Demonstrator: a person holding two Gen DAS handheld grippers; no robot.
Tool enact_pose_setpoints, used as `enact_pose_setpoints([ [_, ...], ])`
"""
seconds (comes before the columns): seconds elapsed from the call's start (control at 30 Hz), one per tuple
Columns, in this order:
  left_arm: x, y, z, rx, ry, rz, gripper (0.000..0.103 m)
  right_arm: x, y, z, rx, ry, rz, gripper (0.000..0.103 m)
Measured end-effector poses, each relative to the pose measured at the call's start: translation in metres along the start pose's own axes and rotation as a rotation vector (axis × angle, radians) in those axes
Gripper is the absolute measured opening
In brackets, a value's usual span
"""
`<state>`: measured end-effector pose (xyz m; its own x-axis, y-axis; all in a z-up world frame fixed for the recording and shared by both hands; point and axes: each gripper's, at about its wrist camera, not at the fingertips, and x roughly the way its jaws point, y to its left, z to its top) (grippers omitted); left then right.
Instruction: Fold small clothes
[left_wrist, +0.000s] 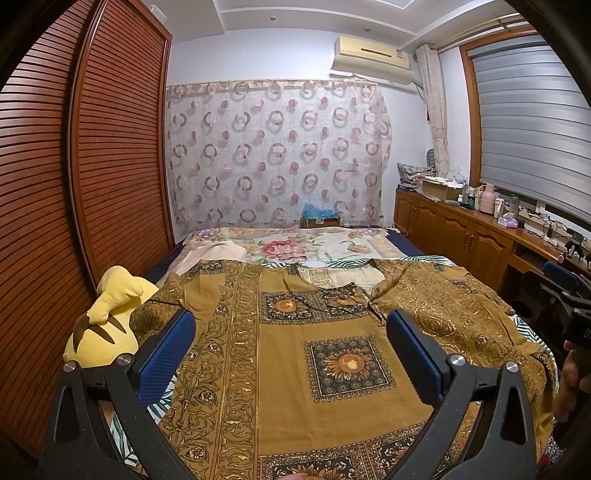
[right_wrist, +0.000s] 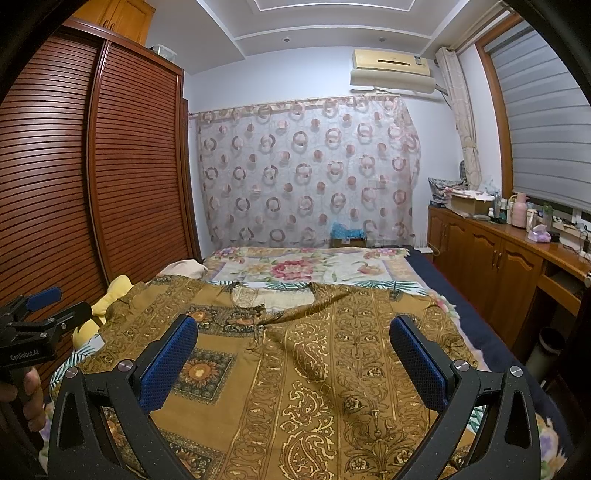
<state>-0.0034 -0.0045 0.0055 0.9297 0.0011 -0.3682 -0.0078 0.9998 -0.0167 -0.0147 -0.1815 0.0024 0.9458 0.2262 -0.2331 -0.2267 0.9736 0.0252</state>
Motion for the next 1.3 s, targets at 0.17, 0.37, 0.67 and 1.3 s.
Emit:
enact_pose_setpoints([
  [0.17, 0.0, 0.0, 0.0, 0.001, 0.0, 0.001, 0.103, 0.0, 0.0, 0.0, -0.001, 0.0, 0.002, 0.103],
  [0.37, 0.0, 0.0, 0.0, 0.001, -0.001, 0.002, 0.103, -0.001, -0.001, 0.0, -0.001, -0.001, 0.003, 0.103],
  [0.67, 0.0, -0.001, 0.0, 0.0, 0.005, -0.004, 0.103, 0.004, -0.002, -0.001, -0.001, 0.014, 0.024, 0.103],
  [1.3, 0.045, 0.071, -0.014, -0.016, 0.12, 0.025, 0.103, 0.051, 0.002, 0.005, -0.049, 0.096, 0.147, 0.103],
])
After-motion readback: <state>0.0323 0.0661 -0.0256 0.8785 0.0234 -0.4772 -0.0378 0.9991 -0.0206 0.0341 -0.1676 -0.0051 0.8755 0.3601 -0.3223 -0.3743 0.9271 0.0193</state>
